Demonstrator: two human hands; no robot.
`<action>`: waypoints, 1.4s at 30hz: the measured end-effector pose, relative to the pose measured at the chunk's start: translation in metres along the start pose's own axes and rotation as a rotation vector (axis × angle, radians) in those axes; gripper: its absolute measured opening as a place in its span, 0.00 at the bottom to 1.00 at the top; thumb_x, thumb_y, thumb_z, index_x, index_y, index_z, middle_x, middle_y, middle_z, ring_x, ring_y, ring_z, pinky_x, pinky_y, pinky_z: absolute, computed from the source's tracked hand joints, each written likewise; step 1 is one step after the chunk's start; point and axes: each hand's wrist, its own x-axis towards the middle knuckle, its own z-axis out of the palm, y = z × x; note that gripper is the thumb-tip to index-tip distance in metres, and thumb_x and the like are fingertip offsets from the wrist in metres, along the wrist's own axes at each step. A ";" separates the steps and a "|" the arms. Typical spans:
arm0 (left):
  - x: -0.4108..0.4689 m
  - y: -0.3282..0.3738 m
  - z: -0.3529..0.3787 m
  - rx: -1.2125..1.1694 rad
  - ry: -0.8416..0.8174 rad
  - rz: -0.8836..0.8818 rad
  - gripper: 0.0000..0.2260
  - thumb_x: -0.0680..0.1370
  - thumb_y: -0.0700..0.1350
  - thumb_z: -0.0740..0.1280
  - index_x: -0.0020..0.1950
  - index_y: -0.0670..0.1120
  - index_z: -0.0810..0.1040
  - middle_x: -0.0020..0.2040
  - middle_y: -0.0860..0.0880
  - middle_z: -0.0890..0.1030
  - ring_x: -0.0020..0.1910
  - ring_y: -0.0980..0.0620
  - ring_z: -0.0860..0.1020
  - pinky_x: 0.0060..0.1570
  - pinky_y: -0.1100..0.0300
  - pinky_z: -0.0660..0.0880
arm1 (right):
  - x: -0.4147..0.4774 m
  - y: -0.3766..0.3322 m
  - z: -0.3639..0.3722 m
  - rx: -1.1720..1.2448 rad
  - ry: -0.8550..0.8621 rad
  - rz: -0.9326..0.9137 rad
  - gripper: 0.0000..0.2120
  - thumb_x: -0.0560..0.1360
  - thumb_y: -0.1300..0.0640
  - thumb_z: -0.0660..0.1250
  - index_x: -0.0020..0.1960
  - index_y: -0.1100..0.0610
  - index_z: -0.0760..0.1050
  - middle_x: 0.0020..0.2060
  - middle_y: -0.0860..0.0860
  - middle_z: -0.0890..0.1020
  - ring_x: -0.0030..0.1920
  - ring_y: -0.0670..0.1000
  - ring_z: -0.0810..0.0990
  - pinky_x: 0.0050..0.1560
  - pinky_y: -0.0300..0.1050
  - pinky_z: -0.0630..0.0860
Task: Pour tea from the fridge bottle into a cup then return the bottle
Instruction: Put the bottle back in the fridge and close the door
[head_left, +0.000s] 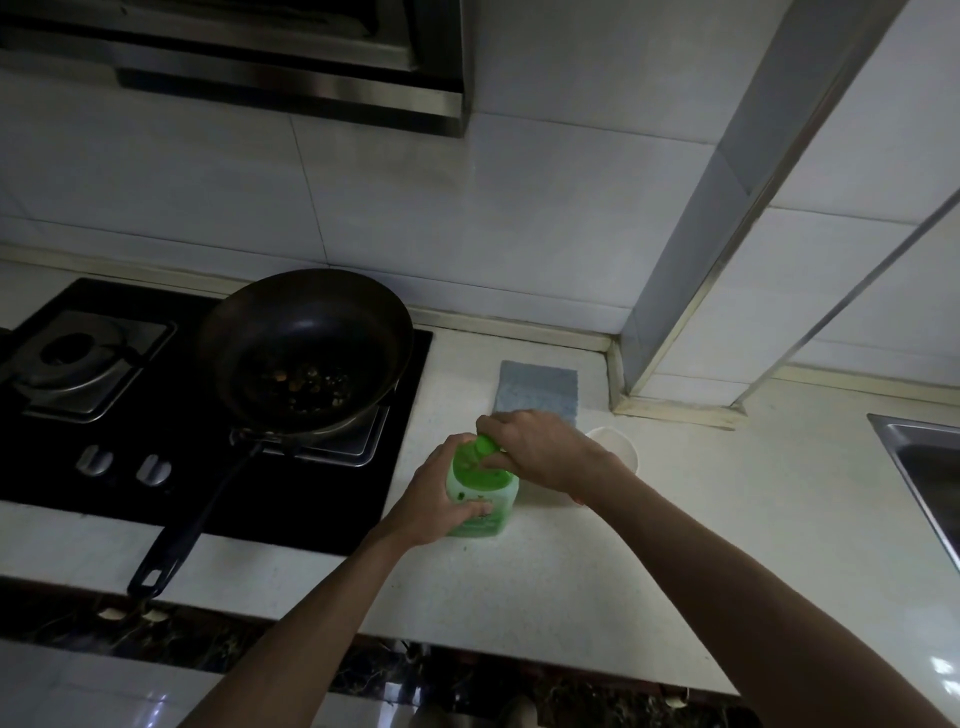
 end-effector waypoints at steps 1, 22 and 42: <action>0.000 0.001 0.000 -0.004 -0.008 0.000 0.35 0.65 0.51 0.79 0.66 0.60 0.66 0.58 0.53 0.77 0.56 0.54 0.79 0.55 0.49 0.78 | 0.000 -0.002 0.001 -0.052 0.011 0.031 0.21 0.81 0.42 0.57 0.60 0.59 0.72 0.49 0.55 0.81 0.48 0.57 0.81 0.48 0.55 0.79; 0.005 0.015 -0.002 0.067 -0.039 0.018 0.32 0.62 0.51 0.79 0.60 0.61 0.67 0.54 0.54 0.77 0.52 0.55 0.77 0.52 0.48 0.78 | -0.011 -0.006 0.014 0.080 0.158 0.094 0.14 0.79 0.48 0.63 0.55 0.60 0.74 0.45 0.56 0.82 0.41 0.58 0.81 0.41 0.50 0.77; -0.008 0.002 -0.023 -0.761 0.066 -0.702 0.19 0.77 0.52 0.59 0.66 0.49 0.75 0.54 0.46 0.77 0.45 0.50 0.74 0.42 0.57 0.69 | -0.026 -0.018 0.067 0.806 0.235 0.418 0.38 0.69 0.53 0.77 0.73 0.50 0.61 0.64 0.50 0.75 0.64 0.51 0.75 0.62 0.54 0.78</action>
